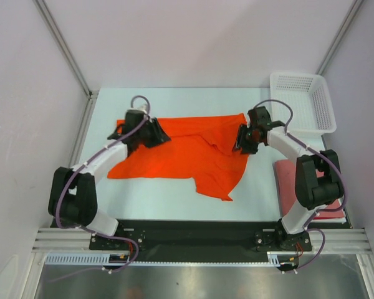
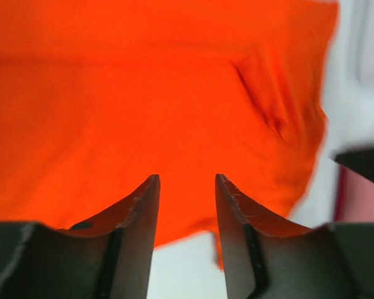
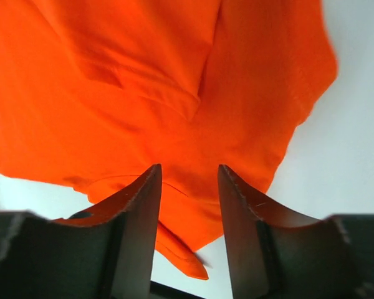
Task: Fold and stack the t-shirts
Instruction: Fold the tshirt
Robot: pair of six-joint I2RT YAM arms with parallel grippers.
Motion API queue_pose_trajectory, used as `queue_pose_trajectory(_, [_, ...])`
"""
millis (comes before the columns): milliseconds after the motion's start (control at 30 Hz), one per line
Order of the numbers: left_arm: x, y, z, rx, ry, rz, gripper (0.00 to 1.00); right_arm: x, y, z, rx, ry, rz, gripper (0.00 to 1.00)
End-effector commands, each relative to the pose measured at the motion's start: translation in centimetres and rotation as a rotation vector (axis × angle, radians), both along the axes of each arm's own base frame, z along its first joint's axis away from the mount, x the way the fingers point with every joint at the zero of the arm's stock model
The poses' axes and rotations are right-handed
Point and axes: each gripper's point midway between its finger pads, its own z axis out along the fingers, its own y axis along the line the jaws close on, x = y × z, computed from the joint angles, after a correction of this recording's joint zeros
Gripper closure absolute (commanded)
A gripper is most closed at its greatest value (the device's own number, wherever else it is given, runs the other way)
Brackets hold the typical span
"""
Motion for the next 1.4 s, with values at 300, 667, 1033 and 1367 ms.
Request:
queue_pose_trajectory(300, [-2.6, -14.8, -1.2, -0.359, 0.06, -0.216, 0.63, 1.8, 2.3, -2.5, 0.194, -0.005, 0.019, 0.58])
queue_pose_trajectory(667, [0.4, -19.7, -2.3, -0.488, 0.118, -0.206, 0.69, 2.9, 2.2, -5.1, 0.239, 0.04, 0.004, 0.62])
queue_pose_trajectory(1033, [2.1, -20.9, -3.5, -0.512, 0.143, -0.161, 0.62, 3.2, 2.5, -4.8, 0.301, 0.084, -0.031, 1.0])
queue_pose_trajectory(1367, [2.7, -21.4, -5.0, -0.53, 0.186, -0.122, 0.57, 6.6, -2.8, -0.4, 0.216, 0.007, -0.139, 1.0])
